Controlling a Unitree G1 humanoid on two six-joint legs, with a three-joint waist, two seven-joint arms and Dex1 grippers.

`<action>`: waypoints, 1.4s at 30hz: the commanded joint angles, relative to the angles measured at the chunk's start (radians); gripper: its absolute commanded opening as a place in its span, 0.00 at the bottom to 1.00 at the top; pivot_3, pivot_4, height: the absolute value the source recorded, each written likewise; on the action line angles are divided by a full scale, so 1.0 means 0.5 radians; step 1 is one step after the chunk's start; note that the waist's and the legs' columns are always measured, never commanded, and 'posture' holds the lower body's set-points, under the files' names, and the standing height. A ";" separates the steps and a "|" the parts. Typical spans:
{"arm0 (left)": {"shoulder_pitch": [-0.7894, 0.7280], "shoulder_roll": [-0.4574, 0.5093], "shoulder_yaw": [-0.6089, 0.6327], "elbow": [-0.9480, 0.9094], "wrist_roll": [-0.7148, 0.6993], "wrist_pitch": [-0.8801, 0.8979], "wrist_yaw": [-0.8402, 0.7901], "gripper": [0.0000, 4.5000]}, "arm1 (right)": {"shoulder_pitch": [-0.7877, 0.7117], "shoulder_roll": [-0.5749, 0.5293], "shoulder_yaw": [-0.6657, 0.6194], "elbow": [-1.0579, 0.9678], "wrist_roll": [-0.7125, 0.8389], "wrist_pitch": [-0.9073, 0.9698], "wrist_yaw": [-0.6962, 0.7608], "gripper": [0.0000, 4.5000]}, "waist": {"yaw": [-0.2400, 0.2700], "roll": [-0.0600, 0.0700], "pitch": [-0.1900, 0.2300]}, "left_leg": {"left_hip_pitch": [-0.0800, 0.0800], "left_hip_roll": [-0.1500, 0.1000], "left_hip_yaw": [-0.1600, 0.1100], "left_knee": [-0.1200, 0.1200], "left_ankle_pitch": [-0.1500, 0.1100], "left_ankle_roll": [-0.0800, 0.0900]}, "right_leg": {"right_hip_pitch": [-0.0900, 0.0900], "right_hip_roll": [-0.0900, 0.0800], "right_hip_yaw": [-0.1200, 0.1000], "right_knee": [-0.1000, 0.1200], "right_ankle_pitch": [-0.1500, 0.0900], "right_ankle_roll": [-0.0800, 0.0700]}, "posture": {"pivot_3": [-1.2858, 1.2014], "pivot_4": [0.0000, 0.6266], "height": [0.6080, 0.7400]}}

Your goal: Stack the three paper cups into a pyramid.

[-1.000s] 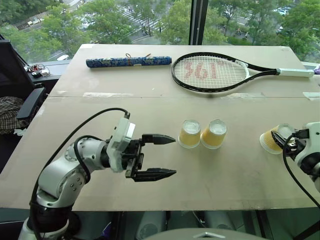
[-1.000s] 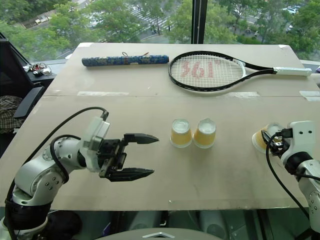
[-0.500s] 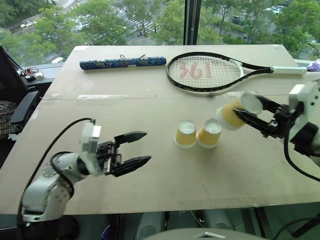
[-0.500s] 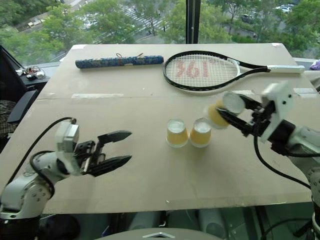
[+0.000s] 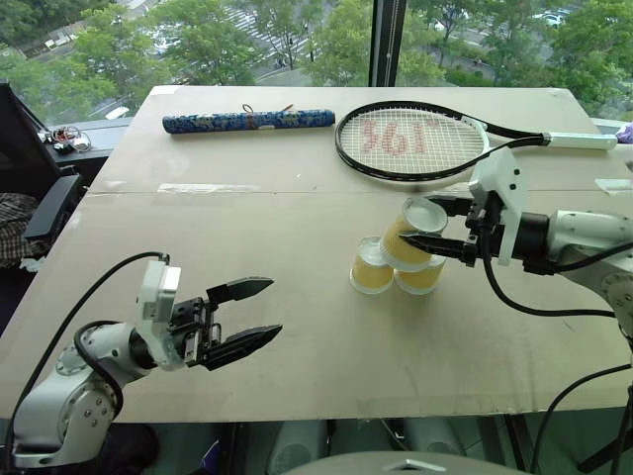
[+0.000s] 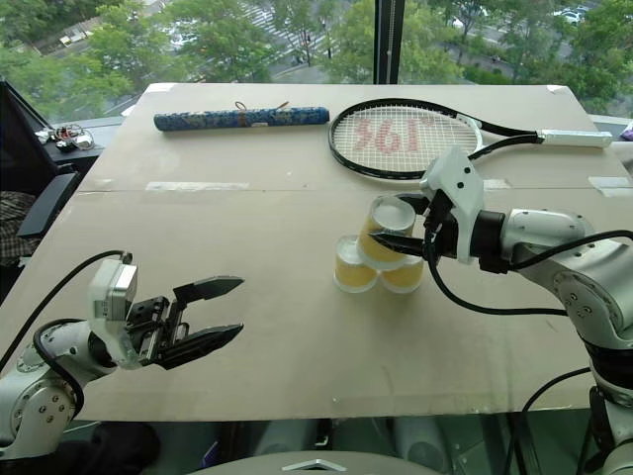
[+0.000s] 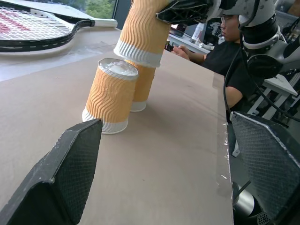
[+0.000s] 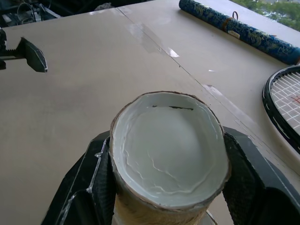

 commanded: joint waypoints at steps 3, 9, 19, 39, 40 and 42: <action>-0.003 -0.006 0.030 -0.112 -0.041 -0.005 0.068 1.00 | -0.052 -0.029 0.065 0.071 -0.125 -0.038 0.124 0.49 | 0.000 0.000 0.000 | 0.001 0.000 0.000 0.000 0.000 0.000 | 0.001 0.000 0.000 0.000 0.000 0.000 | 0.52 0.24 1.00; -0.014 -0.028 0.013 -0.156 -0.045 -0.001 0.142 1.00 | -0.052 -0.016 0.005 0.086 -0.196 -0.130 0.185 0.96 | -0.001 0.000 0.000 | 0.002 0.000 0.000 0.001 0.000 0.000 | 0.001 0.001 0.000 0.001 0.000 0.000 | 0.52 0.24 1.00; 0.069 -0.103 -0.087 -0.215 0.089 0.012 0.413 1.00 | 0.661 -0.157 -0.932 -0.215 0.196 -0.268 0.517 0.96 | 0.031 0.000 0.000 | -0.006 -0.002 -0.003 0.000 -0.002 0.003 | -0.002 -0.003 -0.005 -0.002 0.004 0.008 | 0.52 0.24 1.00; 0.402 -0.075 0.111 -0.105 0.283 -0.132 0.383 1.00 | 2.038 0.134 -1.257 -0.091 -0.359 -1.025 0.811 0.96 | 0.041 -0.002 -0.001 | 0.003 0.001 0.008 0.001 -0.004 0.005 | 0.005 -0.001 0.003 -0.001 -0.008 0.012 | 0.52 0.24 1.00; 0.410 -0.079 0.114 -0.101 0.301 -0.144 0.397 1.00 | 2.073 0.133 -1.242 -0.054 -0.409 -1.086 0.837 0.96 | 0.041 -0.001 0.000 | 0.004 0.001 0.008 0.001 -0.004 0.005 | 0.005 -0.003 0.003 -0.001 -0.008 0.012 | 0.52 0.24 1.00; 0.409 -0.071 0.088 -0.098 0.343 -0.136 0.426 1.00 | 2.099 0.151 -1.202 0.031 -0.479 -1.175 0.850 0.96 | 0.041 -0.001 0.000 | 0.006 0.002 0.012 0.001 -0.004 0.005 | 0.006 -0.008 0.001 -0.001 -0.008 0.012 | 0.52 0.24 1.00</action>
